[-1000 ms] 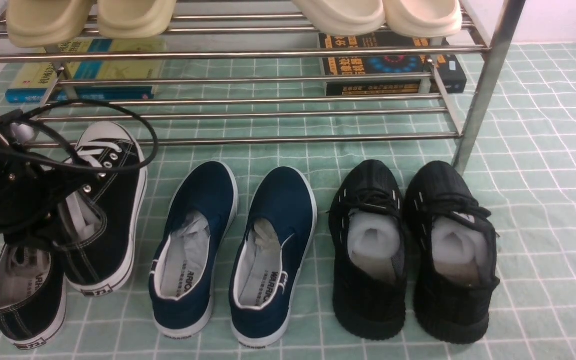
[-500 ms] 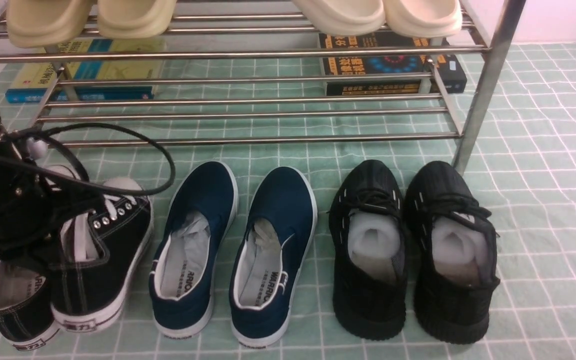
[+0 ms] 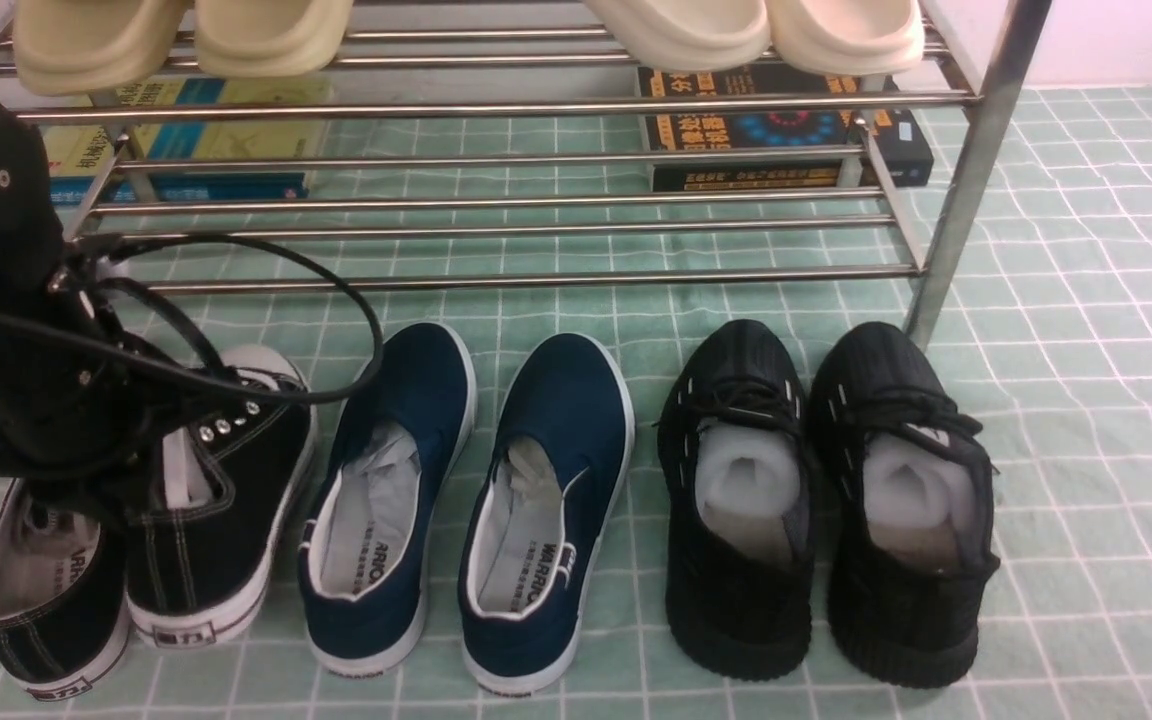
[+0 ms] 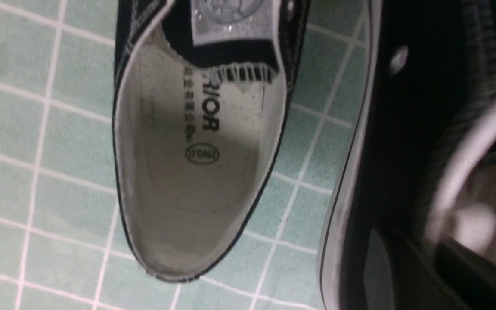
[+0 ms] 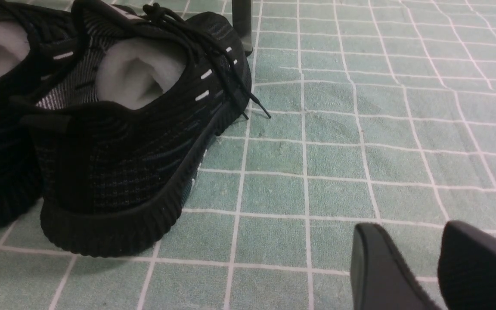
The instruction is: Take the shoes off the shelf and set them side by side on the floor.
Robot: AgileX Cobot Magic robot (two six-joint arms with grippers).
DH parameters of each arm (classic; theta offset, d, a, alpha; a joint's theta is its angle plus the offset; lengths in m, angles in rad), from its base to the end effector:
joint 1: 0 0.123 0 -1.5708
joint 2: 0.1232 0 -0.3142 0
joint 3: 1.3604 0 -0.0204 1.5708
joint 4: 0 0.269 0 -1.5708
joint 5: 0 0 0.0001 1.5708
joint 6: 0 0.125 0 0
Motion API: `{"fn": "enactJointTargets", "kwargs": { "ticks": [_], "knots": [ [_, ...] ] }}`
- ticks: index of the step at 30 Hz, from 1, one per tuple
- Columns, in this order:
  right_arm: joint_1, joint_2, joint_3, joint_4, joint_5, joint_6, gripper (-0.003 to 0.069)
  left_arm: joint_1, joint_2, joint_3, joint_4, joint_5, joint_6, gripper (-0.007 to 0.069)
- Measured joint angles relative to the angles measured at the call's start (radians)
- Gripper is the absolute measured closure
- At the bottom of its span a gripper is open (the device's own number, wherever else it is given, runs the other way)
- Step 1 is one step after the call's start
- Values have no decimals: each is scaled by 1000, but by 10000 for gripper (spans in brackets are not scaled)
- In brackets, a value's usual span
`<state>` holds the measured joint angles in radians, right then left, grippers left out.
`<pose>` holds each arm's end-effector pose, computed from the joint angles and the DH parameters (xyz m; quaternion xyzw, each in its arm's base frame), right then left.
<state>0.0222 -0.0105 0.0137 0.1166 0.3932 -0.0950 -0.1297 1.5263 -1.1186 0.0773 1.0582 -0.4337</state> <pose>0.0730 0.0072 0.1634 -0.0170 0.8066 0.0283 0.5902 0.3088 -0.0318 0.2484 -0.1352 0.9855 0.0073 0.1019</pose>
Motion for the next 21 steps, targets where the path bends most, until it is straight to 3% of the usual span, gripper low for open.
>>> {"fn": "enactJointTargets", "kwargs": {
  "ticks": [6,10,14,21],
  "knots": [
    [0,0,0,0,0,0,420,0,-2,0,0,12,47,417],
    [0,0,0,0,0,0,420,0,-42,0,4,25,76,375],
    [0,0,0,0,0,0,420,-1,-164,0,18,75,141,405],
    [0,0,0,0,0,0,420,-2,-510,43,20,146,264,603]
  ]
}}
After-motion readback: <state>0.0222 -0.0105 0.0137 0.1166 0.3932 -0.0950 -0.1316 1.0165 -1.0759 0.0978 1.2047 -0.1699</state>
